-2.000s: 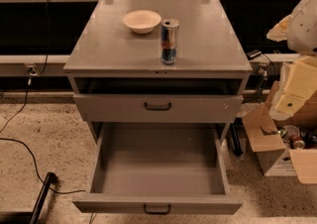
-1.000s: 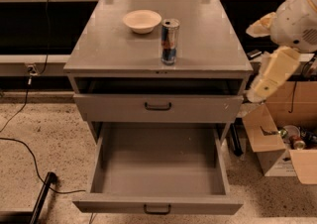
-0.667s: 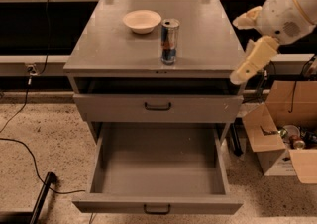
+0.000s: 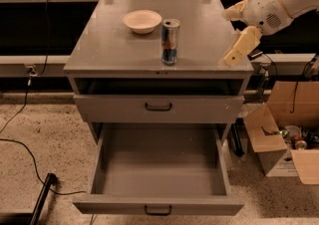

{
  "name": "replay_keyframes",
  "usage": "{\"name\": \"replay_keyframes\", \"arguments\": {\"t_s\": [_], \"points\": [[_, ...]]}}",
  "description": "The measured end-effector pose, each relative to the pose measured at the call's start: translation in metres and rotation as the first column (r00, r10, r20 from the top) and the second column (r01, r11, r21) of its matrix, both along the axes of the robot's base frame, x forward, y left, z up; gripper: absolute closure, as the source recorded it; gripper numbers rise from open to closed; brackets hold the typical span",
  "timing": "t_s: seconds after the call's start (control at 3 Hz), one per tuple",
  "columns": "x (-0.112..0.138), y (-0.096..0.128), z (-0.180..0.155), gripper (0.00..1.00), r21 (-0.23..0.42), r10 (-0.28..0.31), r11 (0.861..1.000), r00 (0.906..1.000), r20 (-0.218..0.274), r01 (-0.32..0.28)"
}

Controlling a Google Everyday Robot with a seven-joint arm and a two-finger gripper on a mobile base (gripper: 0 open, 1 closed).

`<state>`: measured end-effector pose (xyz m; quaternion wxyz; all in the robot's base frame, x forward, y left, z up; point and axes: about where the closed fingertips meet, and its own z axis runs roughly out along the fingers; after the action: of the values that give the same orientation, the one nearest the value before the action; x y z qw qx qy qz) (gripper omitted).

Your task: Place redbull can into middle drawer

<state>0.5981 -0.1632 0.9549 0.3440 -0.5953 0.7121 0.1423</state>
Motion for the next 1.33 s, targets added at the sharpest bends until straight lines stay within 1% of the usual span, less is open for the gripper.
{"name": "replay_keyframes", "arguments": {"t_s": [0.33, 0.67, 1.0, 1.33], "points": [[0.020, 0.009, -0.019, 0.00, 0.078, -0.032, 0.996, 0.9995, 0.006, 0.032], [0.050, 0.019, -0.035, 0.00, 0.178, -0.089, 0.981, 0.9950, 0.044, 0.080], [0.086, 0.038, -0.040, 0.00, 0.309, -0.128, 0.947, 0.9860, 0.107, 0.089], [0.113, 0.063, -0.039, 0.00, 0.414, -0.133, 0.908, 0.9805, 0.144, 0.062]]}}
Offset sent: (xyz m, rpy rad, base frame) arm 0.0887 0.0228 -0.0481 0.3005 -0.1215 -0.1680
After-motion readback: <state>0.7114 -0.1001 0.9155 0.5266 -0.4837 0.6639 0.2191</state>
